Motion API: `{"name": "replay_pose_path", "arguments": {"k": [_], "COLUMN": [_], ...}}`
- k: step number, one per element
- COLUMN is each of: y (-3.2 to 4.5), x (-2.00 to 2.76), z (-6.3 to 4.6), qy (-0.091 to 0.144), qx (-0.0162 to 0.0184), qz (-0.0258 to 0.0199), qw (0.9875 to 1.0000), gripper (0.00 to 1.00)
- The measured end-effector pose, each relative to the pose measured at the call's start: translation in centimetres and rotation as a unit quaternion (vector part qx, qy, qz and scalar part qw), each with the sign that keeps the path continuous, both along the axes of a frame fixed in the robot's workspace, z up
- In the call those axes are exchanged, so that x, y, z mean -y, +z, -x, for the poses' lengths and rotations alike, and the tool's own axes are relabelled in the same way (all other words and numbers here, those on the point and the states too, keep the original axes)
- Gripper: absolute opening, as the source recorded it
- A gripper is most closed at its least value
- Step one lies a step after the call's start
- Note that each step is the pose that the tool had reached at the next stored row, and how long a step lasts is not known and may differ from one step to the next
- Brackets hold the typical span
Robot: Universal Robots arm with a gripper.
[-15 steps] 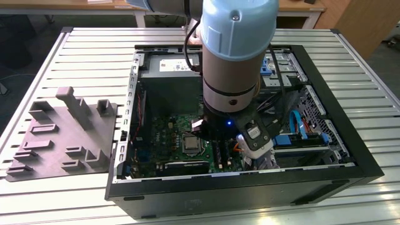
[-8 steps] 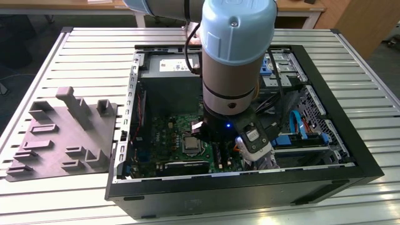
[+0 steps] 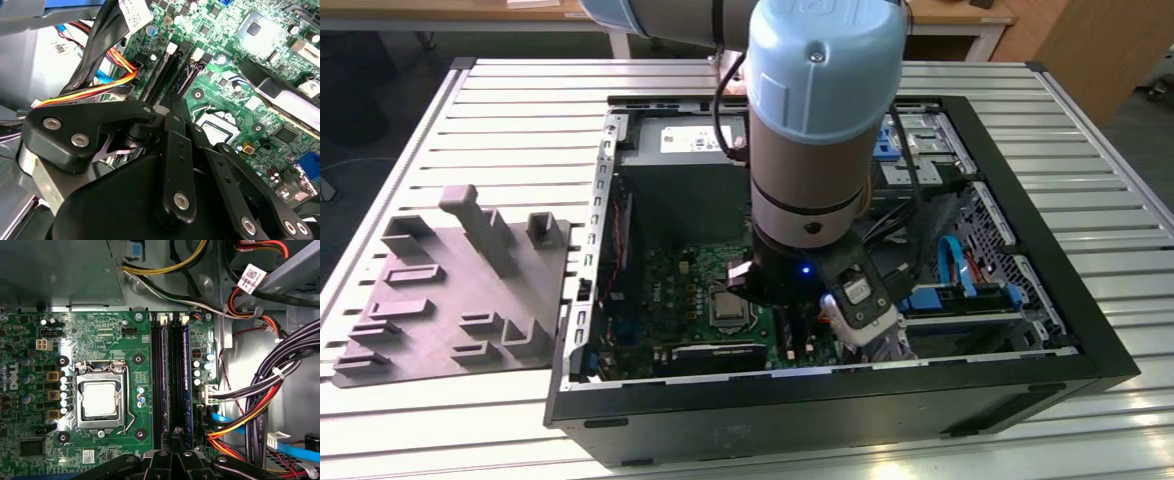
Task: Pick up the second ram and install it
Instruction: 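Press down the second ram until it locks into place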
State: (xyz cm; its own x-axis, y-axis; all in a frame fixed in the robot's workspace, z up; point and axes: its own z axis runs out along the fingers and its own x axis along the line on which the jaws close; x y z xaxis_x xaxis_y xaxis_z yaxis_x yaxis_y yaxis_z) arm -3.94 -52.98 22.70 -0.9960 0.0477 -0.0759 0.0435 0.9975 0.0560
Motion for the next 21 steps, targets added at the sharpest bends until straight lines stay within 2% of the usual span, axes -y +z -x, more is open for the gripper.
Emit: {"name": "replay_pose_path", "arguments": {"k": [2,8,21], "y": [-0.29,-0.55,-0.89], "x": [0.0,0.0,0.01], "z": [0.0,0.02,0.04], "qy": [0.0,0.0,0.0], "qx": [0.0,0.0,0.0], "qz": [0.0,-0.0001,0.0001], "qw": [1.0,1.0,1.0], "gripper": [0.1,0.1,0.1]}}
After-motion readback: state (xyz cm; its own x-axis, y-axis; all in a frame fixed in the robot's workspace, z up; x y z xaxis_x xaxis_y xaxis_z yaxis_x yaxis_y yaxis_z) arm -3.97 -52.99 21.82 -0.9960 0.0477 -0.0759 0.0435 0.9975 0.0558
